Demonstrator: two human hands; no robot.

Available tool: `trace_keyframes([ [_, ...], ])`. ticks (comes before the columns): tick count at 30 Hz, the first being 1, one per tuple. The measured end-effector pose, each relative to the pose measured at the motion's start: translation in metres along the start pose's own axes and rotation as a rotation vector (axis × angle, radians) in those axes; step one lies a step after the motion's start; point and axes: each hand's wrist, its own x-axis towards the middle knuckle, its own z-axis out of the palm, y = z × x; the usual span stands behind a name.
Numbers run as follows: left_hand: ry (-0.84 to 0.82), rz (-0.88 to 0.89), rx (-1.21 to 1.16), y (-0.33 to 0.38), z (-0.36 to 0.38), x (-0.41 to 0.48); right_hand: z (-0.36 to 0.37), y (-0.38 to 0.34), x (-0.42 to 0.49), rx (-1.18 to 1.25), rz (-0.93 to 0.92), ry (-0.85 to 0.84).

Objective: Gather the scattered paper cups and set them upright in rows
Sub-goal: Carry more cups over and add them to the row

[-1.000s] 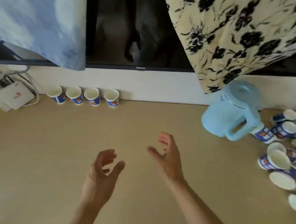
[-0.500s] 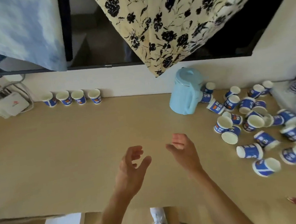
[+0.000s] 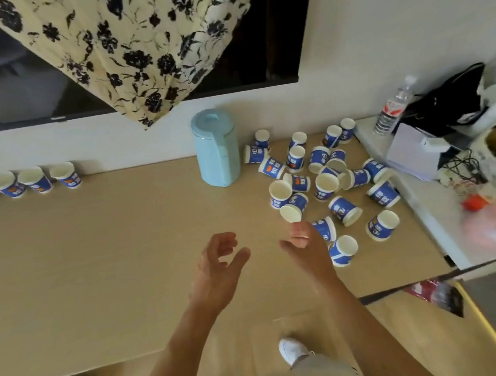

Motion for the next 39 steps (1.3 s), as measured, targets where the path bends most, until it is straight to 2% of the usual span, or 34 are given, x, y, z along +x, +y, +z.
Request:
trace_keyframes([
  [3,0.035,-0.031,-0.028,0.016,0.052,0.012,-0.054,0.036,0.025,-0.164,-0.046,0.099],
  [5,0.025,-0.036,-0.038,0.024,0.087,0.019,-0.089,0.061,0.045,-0.358,-0.075,0.15],
  [7,0.017,-0.045,-0.015,0.028,0.114,0.025,-0.11,0.075,0.062,-0.54,0.001,0.09],
  [10,0.003,-0.082,0.0,0.034,0.15,0.028,-0.126,0.095,0.082,-0.679,0.147,-0.096],
  [12,-0.022,-0.096,0.02,0.039,0.167,0.028,-0.125,0.1,0.09,-0.737,0.161,-0.149],
  [17,-0.034,-0.129,0.064,0.043,0.183,0.033,-0.119,0.113,0.101,-0.789,0.102,-0.148],
  [21,-0.037,-0.19,0.077,0.042,0.187,0.037,-0.127,0.123,0.103,-0.728,0.061,-0.114],
  [24,-0.04,-0.257,0.079,0.041,0.193,0.038,-0.138,0.125,0.109,-0.645,0.12,-0.131],
  [28,-0.052,-0.355,0.083,0.041,0.201,0.036,-0.153,0.111,0.12,-0.373,0.154,-0.131],
  [34,-0.158,-0.523,-0.183,0.05,0.211,0.04,-0.14,0.068,0.116,0.152,0.022,-0.108],
  [37,-0.173,-0.51,-0.327,0.055,0.212,0.043,-0.123,0.062,0.105,0.248,-0.063,-0.177],
  [39,-0.097,-0.465,-0.411,0.056,0.211,0.045,-0.116,0.059,0.098,0.209,-0.136,-0.201],
])
